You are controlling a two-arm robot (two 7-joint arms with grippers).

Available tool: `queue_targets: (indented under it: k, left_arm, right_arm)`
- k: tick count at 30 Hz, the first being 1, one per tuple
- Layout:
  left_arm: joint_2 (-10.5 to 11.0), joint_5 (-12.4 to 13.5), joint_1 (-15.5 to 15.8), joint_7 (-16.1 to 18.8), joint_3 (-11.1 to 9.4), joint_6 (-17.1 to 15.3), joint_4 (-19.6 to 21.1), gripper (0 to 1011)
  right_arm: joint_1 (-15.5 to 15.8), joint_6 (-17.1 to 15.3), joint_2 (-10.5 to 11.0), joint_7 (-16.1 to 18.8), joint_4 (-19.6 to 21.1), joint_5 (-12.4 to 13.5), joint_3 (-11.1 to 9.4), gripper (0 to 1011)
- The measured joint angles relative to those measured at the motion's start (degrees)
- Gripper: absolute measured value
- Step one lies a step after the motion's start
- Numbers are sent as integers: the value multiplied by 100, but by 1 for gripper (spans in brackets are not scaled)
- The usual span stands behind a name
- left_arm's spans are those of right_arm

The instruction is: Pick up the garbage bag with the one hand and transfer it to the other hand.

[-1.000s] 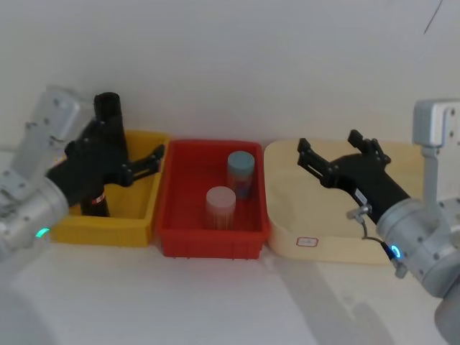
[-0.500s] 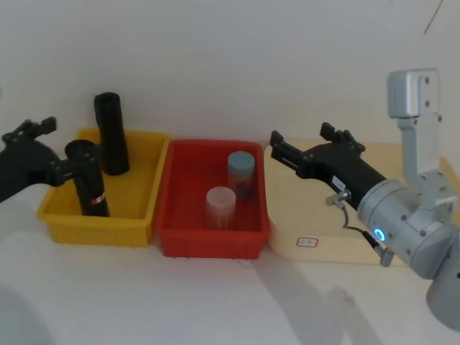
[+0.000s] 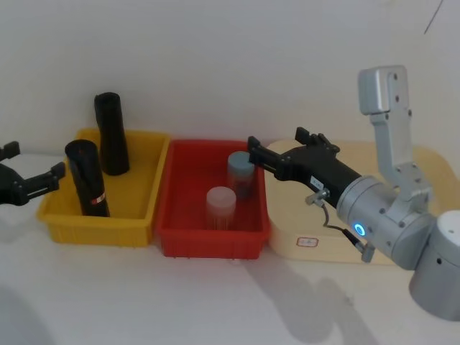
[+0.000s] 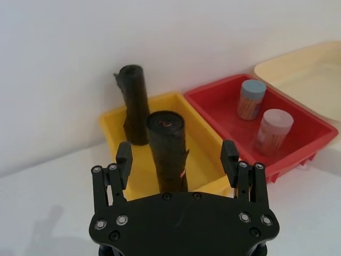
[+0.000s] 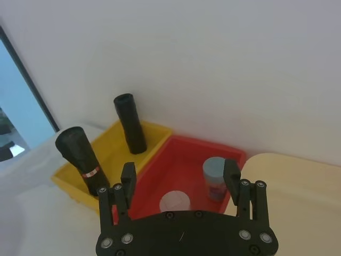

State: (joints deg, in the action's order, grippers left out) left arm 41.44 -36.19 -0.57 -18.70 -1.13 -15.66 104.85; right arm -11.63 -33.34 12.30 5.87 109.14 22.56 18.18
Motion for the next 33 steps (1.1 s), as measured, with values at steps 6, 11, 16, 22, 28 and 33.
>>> queue_targets:
  k: [6,11,16,22,28,33]
  left_arm:
    - [-137,-115,47,60,0,82,-262,1001]
    - [-280,-167,216,125,-75,137,-571,1001]
    - [-423,-194,481,153,-209,199,-949,1001]
    - [-542,-201,819,32,-418,286,-1369,1001]
    - [-637,-191,1193,-240,-684,395,-1775,1001]
    - [-750,-107,1547,-482,-955,520,-2141,1001]
  right_arm:
    - [-101,-18,-40,75,-129,23,45,1000]
    - [-174,-27,-67,119,-240,52,89,1000]
    - [-246,-31,-91,155,-348,74,138,1000]
    - [-315,-36,-118,182,-440,98,194,999]
    - [-369,-39,-143,190,-523,121,242,999]
    - [-395,-30,-157,194,-568,146,275,1000]
